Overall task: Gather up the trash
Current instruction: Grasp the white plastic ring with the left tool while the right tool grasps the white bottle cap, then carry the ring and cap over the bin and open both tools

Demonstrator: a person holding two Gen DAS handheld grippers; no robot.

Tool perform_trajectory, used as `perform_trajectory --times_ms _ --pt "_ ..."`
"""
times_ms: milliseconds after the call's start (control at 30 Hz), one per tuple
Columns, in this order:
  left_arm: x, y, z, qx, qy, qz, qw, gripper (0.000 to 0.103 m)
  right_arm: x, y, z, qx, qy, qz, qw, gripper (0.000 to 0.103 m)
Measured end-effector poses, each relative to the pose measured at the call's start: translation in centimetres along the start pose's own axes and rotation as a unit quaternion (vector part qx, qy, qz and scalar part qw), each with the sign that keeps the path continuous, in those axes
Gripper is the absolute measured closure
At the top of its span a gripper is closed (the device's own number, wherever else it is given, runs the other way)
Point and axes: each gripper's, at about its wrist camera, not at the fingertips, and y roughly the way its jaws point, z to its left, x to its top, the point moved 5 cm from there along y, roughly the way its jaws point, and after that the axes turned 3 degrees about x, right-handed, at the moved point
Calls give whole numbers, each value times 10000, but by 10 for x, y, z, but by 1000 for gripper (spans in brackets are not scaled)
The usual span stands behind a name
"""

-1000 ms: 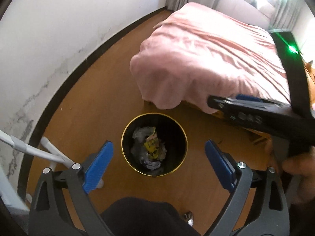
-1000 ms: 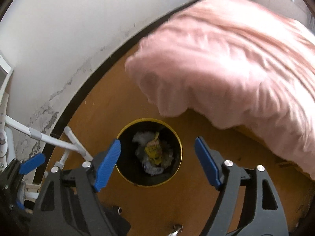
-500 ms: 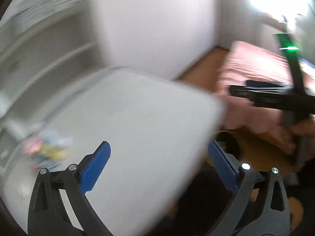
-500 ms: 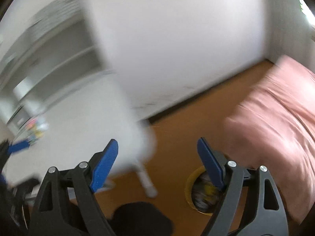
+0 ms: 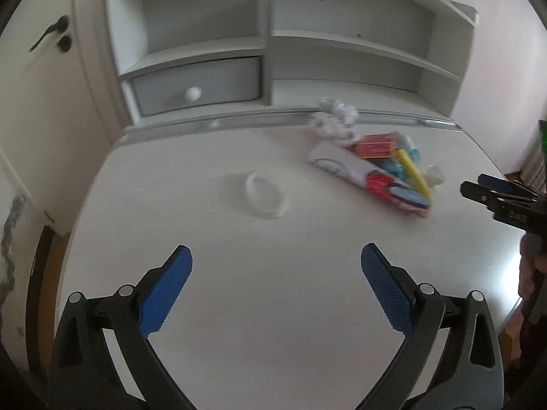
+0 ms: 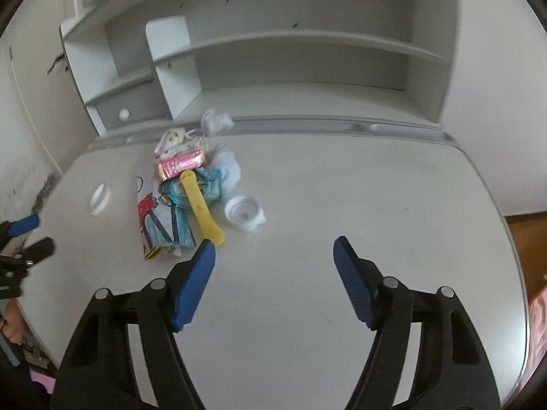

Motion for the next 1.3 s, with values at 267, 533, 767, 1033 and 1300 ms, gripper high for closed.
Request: perform_trajectory --times_ms 267,533,767,1033,1300 --pt "5 28 10 64 -84 204 9997 7 15 40 2 6 110 268 9996 44" --pt "20 59 -2 258 -84 450 9986 7 20 51 11 85 -67 283 9995 71" --pt "37 86 -1 470 -241 634 9966 7 15 32 10 182 -61 147 9997 71" --pt "45 88 -5 632 -240 464 9966 56 -2 -9 -2 31 -14 -40 10000 71" --pt "43 56 -37 224 -22 306 9993 67 -47 -93 -76 -534 782 -544 9940 71"
